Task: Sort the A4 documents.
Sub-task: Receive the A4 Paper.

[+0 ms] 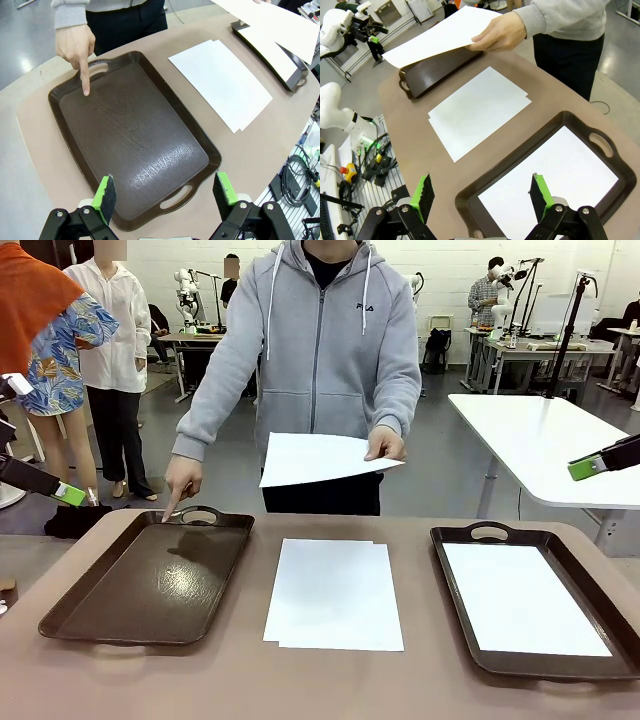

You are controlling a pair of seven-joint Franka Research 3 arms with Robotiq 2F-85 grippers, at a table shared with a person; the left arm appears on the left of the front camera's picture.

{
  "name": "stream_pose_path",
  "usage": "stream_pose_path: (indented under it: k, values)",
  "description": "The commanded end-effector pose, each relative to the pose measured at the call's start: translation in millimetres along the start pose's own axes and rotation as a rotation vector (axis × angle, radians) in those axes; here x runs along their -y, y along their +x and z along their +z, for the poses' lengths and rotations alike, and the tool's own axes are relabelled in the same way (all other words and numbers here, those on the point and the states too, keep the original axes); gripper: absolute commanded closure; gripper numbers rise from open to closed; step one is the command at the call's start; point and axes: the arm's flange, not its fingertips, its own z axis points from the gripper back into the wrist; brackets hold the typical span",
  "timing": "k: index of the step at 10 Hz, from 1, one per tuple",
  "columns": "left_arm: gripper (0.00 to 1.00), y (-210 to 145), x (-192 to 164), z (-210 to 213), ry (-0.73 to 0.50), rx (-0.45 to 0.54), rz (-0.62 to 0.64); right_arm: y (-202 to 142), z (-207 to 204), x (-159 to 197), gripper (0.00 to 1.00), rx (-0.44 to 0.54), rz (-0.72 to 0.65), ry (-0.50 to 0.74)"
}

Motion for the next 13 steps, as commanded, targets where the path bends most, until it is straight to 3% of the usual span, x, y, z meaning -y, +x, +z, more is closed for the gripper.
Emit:
stream_pose_path:
  k: [1, 13]
  values:
    - [0.0, -0.4, -0.9, -0.3, -0.012, 0.009, 0.002, 0.5, 0.3, -0.5, 0.0, 0.005, 0.0, 0.0]
    - [0.0, 0.0, 0.0, 0.0, 0.0, 0.0, 0.0, 0.5, 0.3, -0.5, 0.0, 0.005, 0.0, 0.0]
